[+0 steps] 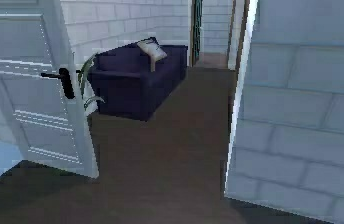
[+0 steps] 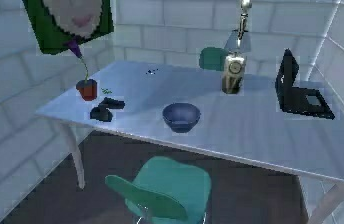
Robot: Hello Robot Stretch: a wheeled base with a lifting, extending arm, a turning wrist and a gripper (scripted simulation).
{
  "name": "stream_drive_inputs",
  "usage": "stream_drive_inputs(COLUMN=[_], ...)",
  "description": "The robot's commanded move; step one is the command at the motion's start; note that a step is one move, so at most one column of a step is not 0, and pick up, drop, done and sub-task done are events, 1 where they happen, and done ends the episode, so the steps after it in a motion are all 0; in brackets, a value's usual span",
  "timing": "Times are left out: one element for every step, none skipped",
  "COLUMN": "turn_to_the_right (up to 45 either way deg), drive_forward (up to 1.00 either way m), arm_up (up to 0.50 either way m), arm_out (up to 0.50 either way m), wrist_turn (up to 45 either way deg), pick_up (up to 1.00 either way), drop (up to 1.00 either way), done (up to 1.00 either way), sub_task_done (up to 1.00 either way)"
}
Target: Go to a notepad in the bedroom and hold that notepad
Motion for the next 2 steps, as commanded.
stream_drive_inputs(turn_to_the_right=[0.0,3.0], drive_forward=[1.00,0.00], arm_up=[0.00,0.00], arm_out=[0.00,0.00], wrist_turn=[0.0,0.0], pick_up=[0.00,0.00], drop=[0.00,0.00], done=[0.00,0.00], sub_task_done=[0.00,0.00])
